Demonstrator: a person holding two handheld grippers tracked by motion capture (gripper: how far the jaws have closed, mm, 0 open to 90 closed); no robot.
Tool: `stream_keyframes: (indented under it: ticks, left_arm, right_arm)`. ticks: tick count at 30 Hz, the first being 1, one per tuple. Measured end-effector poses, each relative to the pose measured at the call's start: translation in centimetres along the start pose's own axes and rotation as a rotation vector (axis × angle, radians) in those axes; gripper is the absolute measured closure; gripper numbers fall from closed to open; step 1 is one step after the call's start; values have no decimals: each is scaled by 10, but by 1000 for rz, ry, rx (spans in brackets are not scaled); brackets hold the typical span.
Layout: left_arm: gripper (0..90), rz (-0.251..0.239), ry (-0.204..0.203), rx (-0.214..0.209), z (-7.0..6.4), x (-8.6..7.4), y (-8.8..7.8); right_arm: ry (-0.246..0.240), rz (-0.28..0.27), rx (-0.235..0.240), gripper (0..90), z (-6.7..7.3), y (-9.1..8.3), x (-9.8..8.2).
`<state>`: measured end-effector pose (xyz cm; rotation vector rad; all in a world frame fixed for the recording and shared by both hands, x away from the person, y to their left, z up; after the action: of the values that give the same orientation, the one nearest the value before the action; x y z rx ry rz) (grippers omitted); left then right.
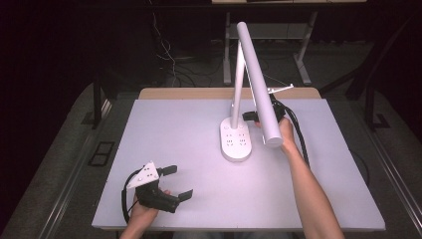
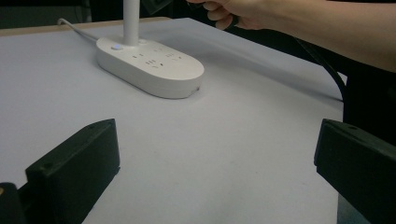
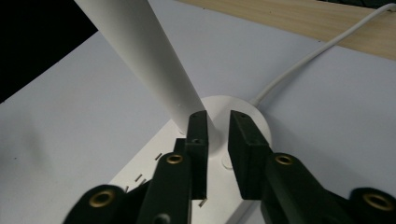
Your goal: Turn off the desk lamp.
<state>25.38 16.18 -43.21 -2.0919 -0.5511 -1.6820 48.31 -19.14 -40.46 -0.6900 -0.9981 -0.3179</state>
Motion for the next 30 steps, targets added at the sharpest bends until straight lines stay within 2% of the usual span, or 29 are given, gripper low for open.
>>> stream_keyframes:
  ticks: [7, 15, 21, 27, 30]
  left_arm:
    - [0, 2, 2, -2, 0, 0, 0]
    - [0, 3, 3, -2, 1, 0, 0]
    - [0, 4, 4, -2, 1, 0, 0]
    - [0, 2, 4, 3, 1, 0, -1]
    - [0, 1, 7, 4, 1, 0, -1]
  right_arm:
    - [-5, 37, 1, 899, -3, 12, -8]
    - [4, 68, 1, 900, -4, 21, -16]
    - [9, 64, -31, 900, -7, 26, -19]
    - [21, 79, -41, 900, -10, 31, -23]
    - [-3, 86, -59, 900, -7, 32, -22]
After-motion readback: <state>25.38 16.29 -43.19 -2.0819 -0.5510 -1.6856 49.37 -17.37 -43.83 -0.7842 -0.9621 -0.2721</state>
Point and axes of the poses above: each handheld gripper's, and its own axes: y roughly forward along the jaws, x roughly out of its top, z roughly to its left, the point moved 2 cm from there along y, roughly forward along the jaws, and after that the axes turned 15 degrees about -z, right-handed, at the moved point
